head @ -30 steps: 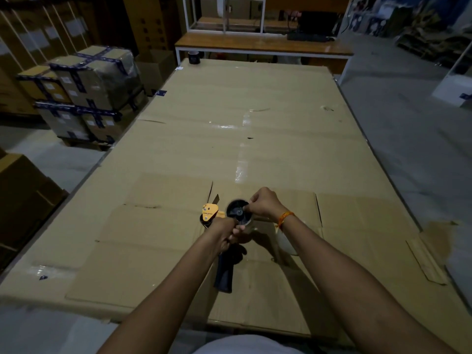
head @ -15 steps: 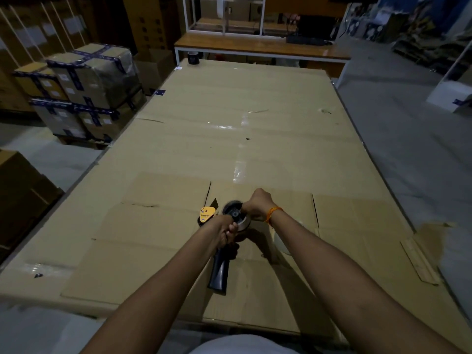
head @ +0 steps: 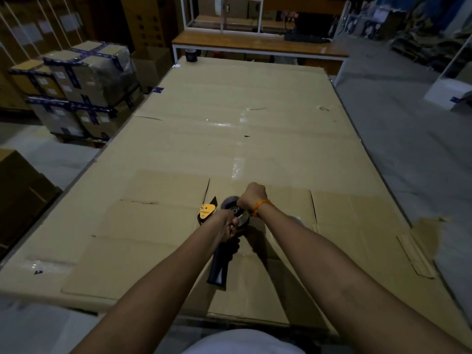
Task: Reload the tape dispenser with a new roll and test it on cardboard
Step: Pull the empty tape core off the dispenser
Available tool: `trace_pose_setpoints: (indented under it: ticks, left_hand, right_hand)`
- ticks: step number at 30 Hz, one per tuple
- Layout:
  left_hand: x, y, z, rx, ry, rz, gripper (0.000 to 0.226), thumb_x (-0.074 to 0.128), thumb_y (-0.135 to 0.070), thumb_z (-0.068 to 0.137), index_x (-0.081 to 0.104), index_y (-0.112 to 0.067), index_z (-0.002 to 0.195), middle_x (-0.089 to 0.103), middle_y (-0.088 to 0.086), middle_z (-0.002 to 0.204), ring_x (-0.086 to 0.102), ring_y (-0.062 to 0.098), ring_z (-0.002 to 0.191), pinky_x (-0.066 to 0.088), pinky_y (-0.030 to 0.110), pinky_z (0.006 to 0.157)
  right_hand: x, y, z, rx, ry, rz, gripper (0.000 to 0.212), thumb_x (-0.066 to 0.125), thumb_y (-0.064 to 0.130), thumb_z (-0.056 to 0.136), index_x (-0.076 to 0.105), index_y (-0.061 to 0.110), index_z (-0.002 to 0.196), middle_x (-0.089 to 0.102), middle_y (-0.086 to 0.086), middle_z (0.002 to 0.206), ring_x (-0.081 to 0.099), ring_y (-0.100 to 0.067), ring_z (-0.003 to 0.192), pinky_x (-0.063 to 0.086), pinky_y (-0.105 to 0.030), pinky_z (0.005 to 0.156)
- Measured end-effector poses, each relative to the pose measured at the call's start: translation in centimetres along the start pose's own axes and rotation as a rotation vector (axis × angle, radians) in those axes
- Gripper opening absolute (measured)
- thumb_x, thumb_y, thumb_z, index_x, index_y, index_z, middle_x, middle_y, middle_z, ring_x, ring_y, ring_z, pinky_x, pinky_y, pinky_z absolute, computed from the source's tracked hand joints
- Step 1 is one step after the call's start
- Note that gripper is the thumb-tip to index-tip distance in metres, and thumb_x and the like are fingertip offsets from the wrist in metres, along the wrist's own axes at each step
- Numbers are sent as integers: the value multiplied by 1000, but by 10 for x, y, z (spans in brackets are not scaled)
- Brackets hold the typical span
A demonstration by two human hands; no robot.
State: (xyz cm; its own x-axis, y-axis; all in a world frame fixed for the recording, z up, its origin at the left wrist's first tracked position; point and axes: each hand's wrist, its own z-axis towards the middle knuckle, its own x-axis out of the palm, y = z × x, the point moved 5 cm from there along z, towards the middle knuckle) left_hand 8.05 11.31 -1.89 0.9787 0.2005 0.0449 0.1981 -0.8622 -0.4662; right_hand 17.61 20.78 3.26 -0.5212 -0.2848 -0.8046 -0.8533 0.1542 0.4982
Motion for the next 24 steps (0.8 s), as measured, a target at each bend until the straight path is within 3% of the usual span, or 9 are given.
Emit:
trace_pose_setpoints:
  ticks: [5, 9, 11, 14, 16, 20, 22, 24]
  left_hand:
    - [7, -1, -3, 36, -44, -65, 39, 47, -26, 114, 55, -10, 79, 47, -2, 33, 37, 6, 19, 26, 8, 28]
    - [10, 1, 1, 62, -107, -134, 29, 56, -24, 110, 63, -7, 88, 54, 1, 56, 44, 8, 41, 30, 12, 30]
    - [12, 1, 0, 97, -139, -162, 23, 58, -21, 109, 67, -5, 95, 55, 3, 60, 44, 9, 41, 30, 12, 30]
    - [14, -2, -2, 169, -159, -172, 34, 58, -21, 107, 62, -9, 76, 55, 4, 58, 43, 10, 33, 30, 11, 31]
    - [15, -4, -2, 199, -149, -180, 35, 60, -22, 106, 64, -10, 73, 59, 4, 55, 48, 10, 30, 34, 13, 34]
    - [-1, -2, -10, 318, -229, -188, 25, 63, -17, 97, 66, -7, 75, 61, 4, 51, 55, 16, 43, 40, 22, 46]
    - [-10, -1, -12, 397, -269, -188, 24, 61, -19, 96, 64, -7, 76, 61, 5, 50, 56, 17, 42, 40, 21, 45]
    - [-14, -2, -15, 463, -280, -161, 28, 62, -23, 98, 65, -6, 76, 62, 8, 52, 55, 15, 36, 41, 18, 40]
  right_hand:
    - [1, 0, 2, -9, -19, -11, 28, 81, 18, 85, 72, -1, 104, 73, -18, 107, 73, -30, 100, 47, -25, 67]
    - [1, -2, 4, -21, -25, -29, 27, 81, 16, 84, 71, -2, 102, 67, -16, 94, 73, -31, 97, 46, -24, 67]
    - [2, -1, 4, -44, -39, -45, 27, 82, 15, 83, 71, -2, 101, 69, -17, 96, 72, -32, 92, 48, -25, 66]
    - [3, 3, 2, -107, -75, -76, 32, 82, 15, 83, 69, -2, 107, 68, -23, 113, 72, -39, 99, 54, -33, 71]
    - [1, 5, 4, -156, -72, -78, 32, 85, 18, 81, 68, 1, 102, 66, -21, 106, 70, -39, 95, 51, -33, 67]
    - [-5, -4, 14, -184, 65, 47, 34, 87, 23, 72, 57, 13, 60, 54, -4, 59, 60, -26, 65, 45, -29, 54]
    - [-12, -13, 11, -200, 198, 216, 31, 88, 22, 75, 63, 14, 58, 57, -3, 56, 59, -20, 58, 50, -31, 57]
    - [-19, -21, 2, -226, 357, 370, 20, 91, 24, 77, 75, 13, 72, 67, -5, 68, 65, -16, 65, 56, -29, 62]
